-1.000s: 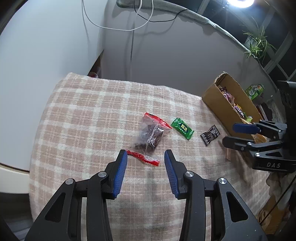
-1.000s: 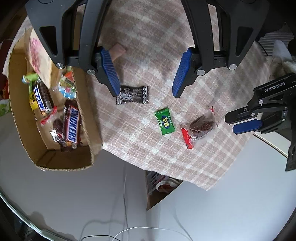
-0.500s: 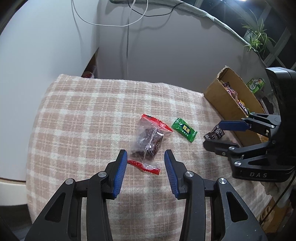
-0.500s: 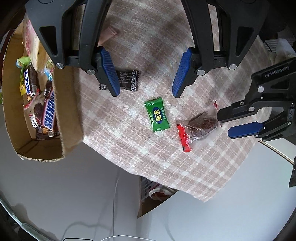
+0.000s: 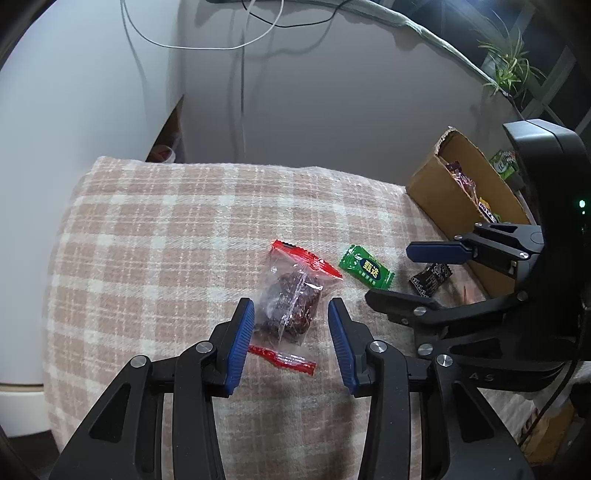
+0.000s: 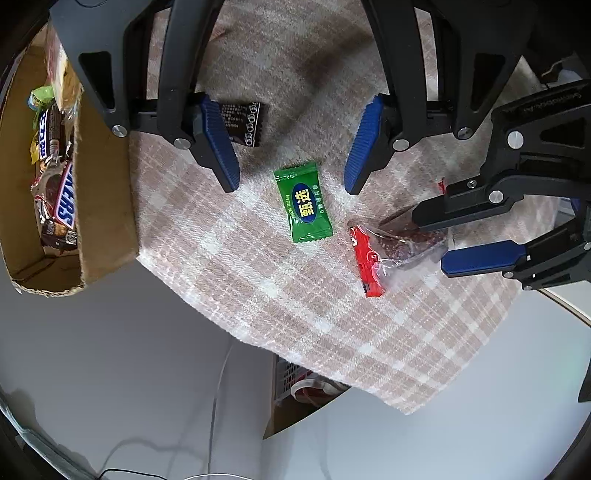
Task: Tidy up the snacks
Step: 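Move the left tool toward the red-sealed bag while the right tool approaches the green candy packet, then grasp the red-sealed clear bag with the left gripper while the right gripper grasps the green candy packet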
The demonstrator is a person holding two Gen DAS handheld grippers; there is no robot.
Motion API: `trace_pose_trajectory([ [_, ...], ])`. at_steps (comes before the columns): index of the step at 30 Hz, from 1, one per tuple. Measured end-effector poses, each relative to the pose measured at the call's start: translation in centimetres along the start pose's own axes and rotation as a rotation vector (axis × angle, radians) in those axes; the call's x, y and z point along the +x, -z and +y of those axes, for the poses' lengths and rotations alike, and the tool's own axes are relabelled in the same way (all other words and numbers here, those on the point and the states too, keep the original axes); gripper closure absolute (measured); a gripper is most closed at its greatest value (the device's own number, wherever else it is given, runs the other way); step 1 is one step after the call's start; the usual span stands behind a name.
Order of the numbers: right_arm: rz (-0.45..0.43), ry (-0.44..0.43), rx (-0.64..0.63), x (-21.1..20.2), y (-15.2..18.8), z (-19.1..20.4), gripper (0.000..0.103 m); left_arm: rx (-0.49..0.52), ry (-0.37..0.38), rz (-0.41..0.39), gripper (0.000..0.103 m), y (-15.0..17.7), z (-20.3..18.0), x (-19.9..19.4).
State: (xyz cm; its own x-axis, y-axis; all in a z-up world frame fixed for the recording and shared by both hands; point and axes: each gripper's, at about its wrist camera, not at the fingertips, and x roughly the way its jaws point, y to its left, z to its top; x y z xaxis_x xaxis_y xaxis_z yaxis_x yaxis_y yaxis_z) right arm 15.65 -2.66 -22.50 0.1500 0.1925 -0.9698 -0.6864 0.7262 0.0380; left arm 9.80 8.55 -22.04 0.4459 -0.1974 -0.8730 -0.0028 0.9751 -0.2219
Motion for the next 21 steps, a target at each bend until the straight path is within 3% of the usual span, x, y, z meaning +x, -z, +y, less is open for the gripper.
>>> trace_pose_trajectory([
  [21,-0.015,0.013,-0.069,0.7,-0.3,0.8,0.044,0.001,0.069,0.01,0.065,0.2,0.7,1.8],
])
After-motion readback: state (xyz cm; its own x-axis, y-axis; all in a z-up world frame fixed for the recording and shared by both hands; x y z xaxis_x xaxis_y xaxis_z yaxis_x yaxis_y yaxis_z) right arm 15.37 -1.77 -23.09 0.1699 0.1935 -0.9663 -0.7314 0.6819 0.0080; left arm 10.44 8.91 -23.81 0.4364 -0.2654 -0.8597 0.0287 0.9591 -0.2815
